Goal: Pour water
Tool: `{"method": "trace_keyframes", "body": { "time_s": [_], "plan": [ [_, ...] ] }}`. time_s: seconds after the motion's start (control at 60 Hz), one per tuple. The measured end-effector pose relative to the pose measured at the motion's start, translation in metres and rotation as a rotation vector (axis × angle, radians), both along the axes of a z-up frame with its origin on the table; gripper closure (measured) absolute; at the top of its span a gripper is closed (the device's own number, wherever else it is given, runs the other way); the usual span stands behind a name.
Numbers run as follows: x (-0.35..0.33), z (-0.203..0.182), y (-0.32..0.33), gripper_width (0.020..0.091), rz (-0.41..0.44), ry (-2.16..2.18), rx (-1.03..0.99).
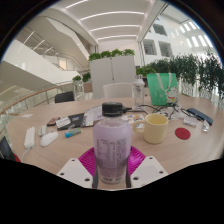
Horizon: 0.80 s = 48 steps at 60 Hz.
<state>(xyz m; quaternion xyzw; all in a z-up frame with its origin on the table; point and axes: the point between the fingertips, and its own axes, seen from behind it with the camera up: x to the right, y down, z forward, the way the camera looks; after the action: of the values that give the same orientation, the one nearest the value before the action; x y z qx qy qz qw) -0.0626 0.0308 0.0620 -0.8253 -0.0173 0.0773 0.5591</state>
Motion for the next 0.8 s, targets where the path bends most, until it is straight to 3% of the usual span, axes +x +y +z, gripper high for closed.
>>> {"method": "trace_keyframes", "body": {
  "time_s": [0.1,0.233,0.383,0.5,0.583,0.6,0.667,0.683,0.7,0.8],
  "plan": [
    [-0.042,0.059,0.022,0.0734,0.086,0.275,-0.005],
    [-0.044,0.134,0.074,0.0733,0.053,0.740,-0.037],
    [-0.015,0.139,0.126,0.0736,-0.033,1.364,-0.188],
    [0.022,0.130,0.143,0.0736,-0.050,1.909,-0.285],
    [0.042,0.115,0.138,0.0735,-0.099,2.004,-0.324],
    [0.029,0.120,0.151,0.0736,-0.161,2.002,-0.326],
    [0.032,0.112,0.150,0.0737,-0.156,2.067,-0.327],
    [0.053,0.109,0.133,0.0738,-0.099,2.100,-0.341],
    [0.035,0.118,0.150,0.0736,-0.168,2.106,-0.342],
    [0.034,0.111,0.149,0.0736,-0.185,2.111,-0.365]
  ]
}}
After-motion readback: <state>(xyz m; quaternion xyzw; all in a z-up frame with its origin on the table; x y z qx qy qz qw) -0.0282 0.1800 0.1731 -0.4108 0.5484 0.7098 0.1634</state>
